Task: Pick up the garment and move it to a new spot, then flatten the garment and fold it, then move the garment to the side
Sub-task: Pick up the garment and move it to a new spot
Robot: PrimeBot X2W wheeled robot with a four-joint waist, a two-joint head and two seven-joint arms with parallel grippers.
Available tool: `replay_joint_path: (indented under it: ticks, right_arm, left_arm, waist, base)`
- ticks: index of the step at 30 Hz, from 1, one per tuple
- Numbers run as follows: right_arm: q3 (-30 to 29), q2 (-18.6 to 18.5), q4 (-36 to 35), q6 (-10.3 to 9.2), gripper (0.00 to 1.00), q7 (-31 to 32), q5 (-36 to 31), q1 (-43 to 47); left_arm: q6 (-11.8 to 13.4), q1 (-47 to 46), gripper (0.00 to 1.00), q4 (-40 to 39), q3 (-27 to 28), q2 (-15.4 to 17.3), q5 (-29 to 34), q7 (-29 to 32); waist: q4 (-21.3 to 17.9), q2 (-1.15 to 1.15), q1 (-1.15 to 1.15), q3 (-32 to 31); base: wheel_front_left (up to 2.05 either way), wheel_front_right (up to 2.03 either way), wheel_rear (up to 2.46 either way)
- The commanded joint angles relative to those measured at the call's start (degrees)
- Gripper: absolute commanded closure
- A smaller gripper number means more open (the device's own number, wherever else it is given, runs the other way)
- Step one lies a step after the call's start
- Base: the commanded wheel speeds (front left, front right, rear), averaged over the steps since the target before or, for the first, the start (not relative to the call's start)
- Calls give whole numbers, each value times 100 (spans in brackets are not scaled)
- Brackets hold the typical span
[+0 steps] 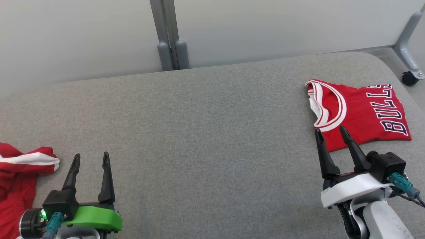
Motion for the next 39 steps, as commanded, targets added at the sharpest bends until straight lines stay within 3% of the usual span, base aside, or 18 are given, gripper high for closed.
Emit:
replay_joint_path:
  ticks: [1, 10, 29, 39]
  right_arm:
    - [7, -3, 18, 0, 0, -14, -15, -22]
    - [150, 15, -7, 0, 0, -14, 70, -21]
    - [529, 11, -144, 0, 0, -14, 224, 40]
    - [587, 40, -205, 0, 0, -14, 165, 84]
  left_arm:
    - [-33, -72, 0, 6, 25, -6, 47, -15]
    - [-41, -134, 0, 32, 58, -26, 95, -15]
    - [102, 2, 0, 123, 315, -21, 99, -15]
    - [85, 47, 0, 166, 336, -22, 54, -15]
  waist:
    - [2, 0, 0, -2]
    - [246, 0, 0, -5]
    - [2140, 0, 0, -147]
    - [2563, 0, 0, -169]
  base:
    - [0, 0, 0]
    - [0, 0, 0]
    - [0, 0, 0]
    - [0, 0, 0]
